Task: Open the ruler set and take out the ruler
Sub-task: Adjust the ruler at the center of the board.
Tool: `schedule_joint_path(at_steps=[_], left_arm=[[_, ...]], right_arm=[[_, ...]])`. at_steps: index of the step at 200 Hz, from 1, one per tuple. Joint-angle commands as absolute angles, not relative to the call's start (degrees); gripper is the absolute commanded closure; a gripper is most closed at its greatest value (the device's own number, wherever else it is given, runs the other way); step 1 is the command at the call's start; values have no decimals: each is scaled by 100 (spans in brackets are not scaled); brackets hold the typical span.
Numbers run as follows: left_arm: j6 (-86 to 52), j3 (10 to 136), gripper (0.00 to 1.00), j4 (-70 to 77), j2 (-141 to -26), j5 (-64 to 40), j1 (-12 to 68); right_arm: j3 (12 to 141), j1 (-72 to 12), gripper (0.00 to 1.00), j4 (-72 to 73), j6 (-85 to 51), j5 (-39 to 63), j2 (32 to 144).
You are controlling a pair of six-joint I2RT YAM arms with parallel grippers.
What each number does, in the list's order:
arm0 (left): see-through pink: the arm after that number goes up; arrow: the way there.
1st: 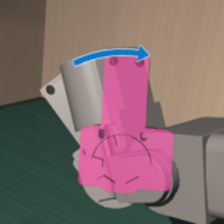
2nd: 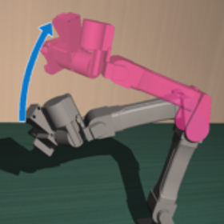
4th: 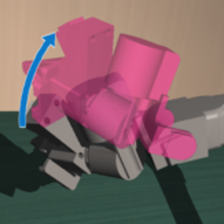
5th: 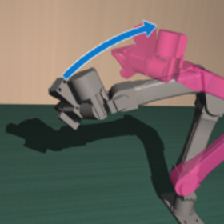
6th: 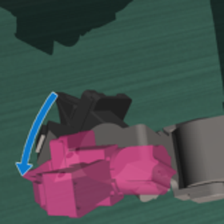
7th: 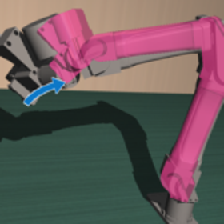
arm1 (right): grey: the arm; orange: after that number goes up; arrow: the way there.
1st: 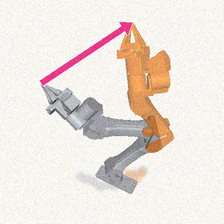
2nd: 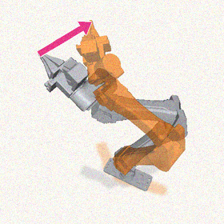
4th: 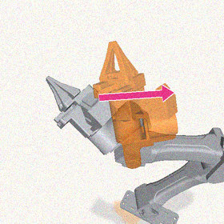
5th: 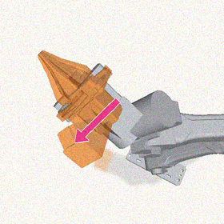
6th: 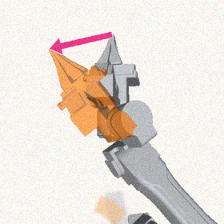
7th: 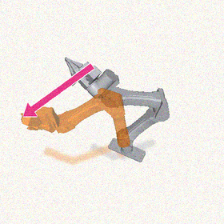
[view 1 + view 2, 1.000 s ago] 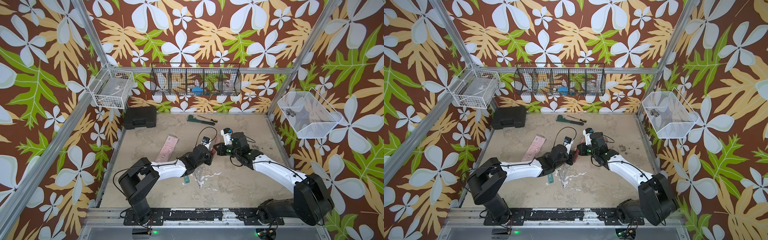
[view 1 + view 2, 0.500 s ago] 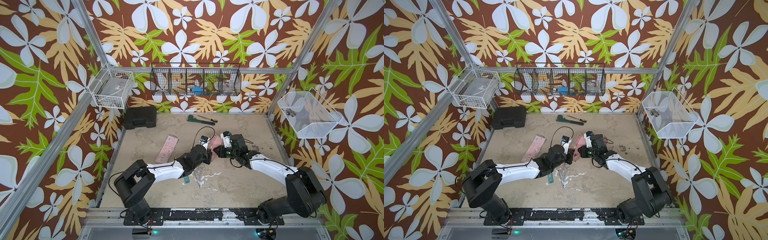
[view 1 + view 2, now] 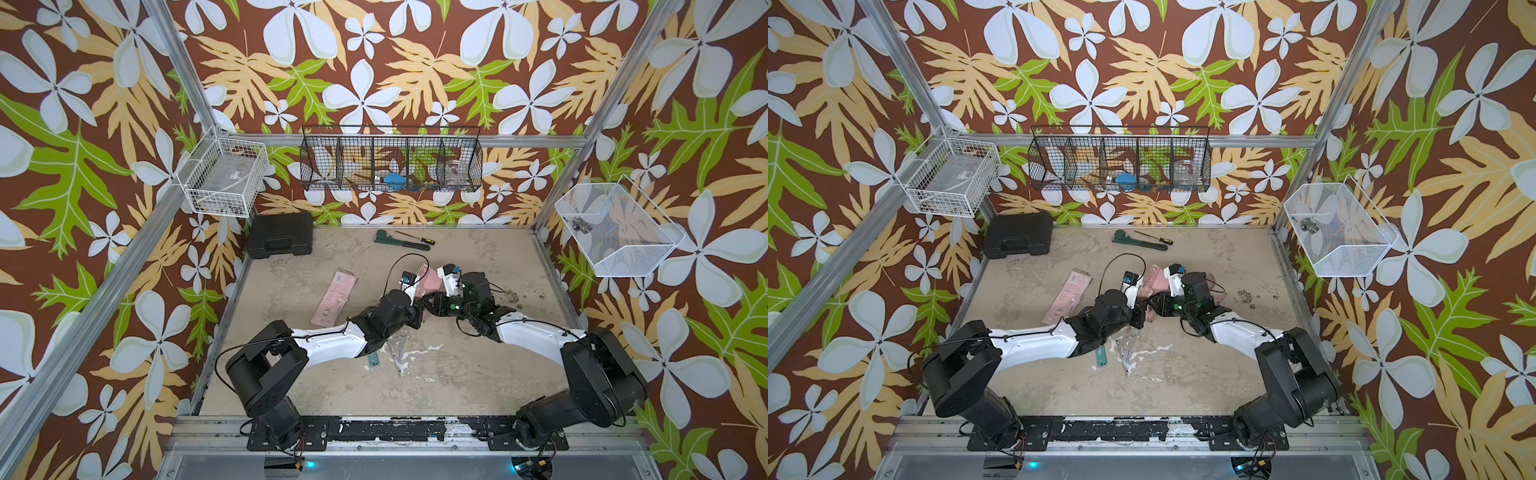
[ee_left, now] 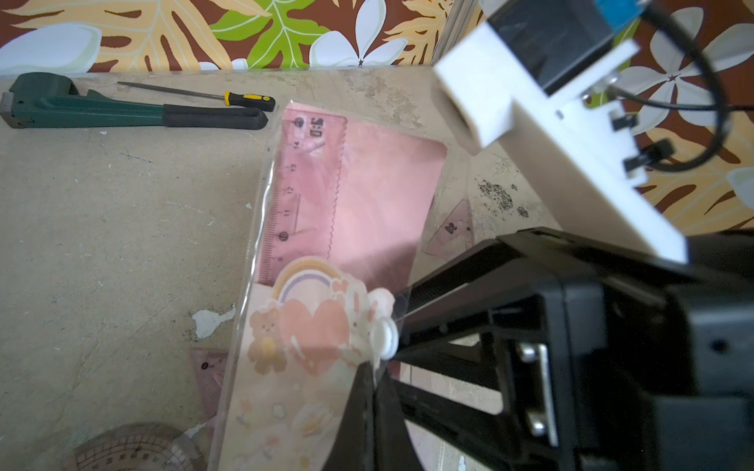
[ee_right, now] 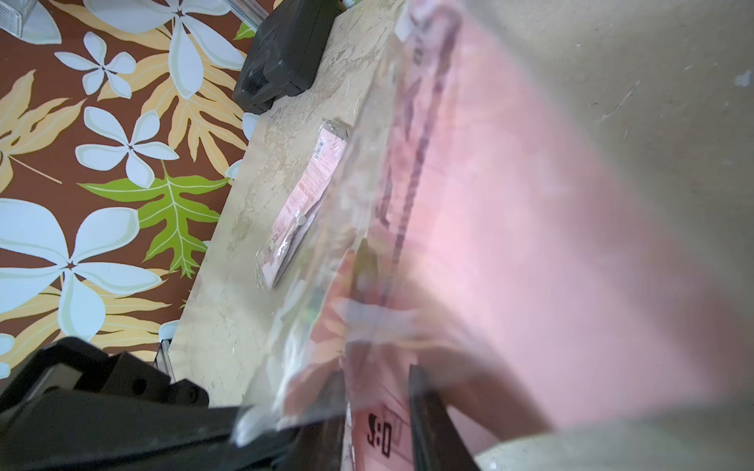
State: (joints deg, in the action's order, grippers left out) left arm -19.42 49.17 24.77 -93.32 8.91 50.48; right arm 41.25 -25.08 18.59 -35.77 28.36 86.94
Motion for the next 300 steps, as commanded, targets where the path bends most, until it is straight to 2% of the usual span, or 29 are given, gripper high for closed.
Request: schedule_joint_path(at_steps=[1, 46, 74, 112, 169, 226, 245, 276, 300], left_arm=[[-1887, 4874, 100, 2854, -9231, 660, 5070], [-1952, 4670, 100, 3098, -9132, 518, 5094], [-1969, 4649, 100, 3138, -9158, 431, 5091], [-1945, 4649, 100, 3151, -9158, 466, 5096], [-1991, 4649, 100, 2918, -9183, 1060, 5097], [-2048, 4763, 100, 2681, -9239, 1406, 5094], [-2048, 4799, 100, 2637, -9264, 1441, 5095], [-2074, 4812, 100, 2647, -9259, 1381, 5094], [-2087, 4799, 100, 2676, -9242, 1312, 5097]], right_arm=[[4094, -2521, 68, 2349, -3773, 2874, 8761], [4045, -2505, 69, 2927, -3934, 2876, 8811], [4055, -2505, 76, 3207, -4005, 2949, 8816], [4099, -2505, 90, 3076, -3974, 2830, 8895], [4076, -2472, 95, 2569, -3808, 2803, 8603], [4119, -2428, 94, 1602, -3377, 2811, 8125], [4169, -2420, 91, 1328, -3202, 2869, 8108], [4196, -2404, 90, 1227, -3169, 2967, 8200], [4281, -2401, 82, 1279, -3292, 3082, 8336]])
